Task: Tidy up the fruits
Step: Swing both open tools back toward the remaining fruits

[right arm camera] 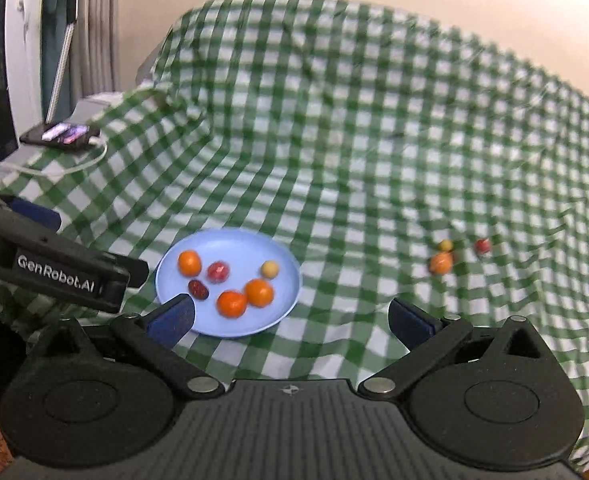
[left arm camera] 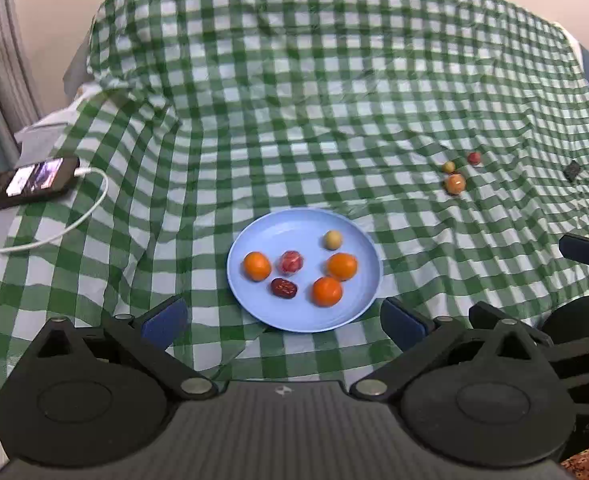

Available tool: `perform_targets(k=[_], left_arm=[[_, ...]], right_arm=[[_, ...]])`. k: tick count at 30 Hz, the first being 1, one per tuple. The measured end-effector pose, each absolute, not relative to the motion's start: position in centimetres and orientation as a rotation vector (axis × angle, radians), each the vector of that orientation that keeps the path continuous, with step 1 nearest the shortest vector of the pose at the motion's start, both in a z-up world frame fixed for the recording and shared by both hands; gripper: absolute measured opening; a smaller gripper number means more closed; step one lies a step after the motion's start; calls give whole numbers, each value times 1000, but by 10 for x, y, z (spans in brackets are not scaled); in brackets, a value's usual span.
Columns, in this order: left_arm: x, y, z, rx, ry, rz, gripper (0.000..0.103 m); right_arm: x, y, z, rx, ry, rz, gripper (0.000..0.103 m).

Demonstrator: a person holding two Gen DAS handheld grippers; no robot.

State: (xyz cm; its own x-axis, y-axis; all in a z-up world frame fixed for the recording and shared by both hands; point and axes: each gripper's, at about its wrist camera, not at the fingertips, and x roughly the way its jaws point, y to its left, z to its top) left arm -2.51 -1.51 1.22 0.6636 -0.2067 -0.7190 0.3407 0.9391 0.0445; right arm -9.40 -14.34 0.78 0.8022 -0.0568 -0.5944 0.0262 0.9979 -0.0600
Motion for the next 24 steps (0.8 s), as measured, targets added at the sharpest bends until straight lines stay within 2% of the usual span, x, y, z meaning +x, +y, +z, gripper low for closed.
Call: perform_targets(k=[10,24], left_arm=[[-54,-28,34,201,714,-315,103],[-46,-31,38,198,731,-297,103]], right_arm=[[-128,-153,21,-43,567,-69,102],[-137,-161,25,-32,527,-70,102]])
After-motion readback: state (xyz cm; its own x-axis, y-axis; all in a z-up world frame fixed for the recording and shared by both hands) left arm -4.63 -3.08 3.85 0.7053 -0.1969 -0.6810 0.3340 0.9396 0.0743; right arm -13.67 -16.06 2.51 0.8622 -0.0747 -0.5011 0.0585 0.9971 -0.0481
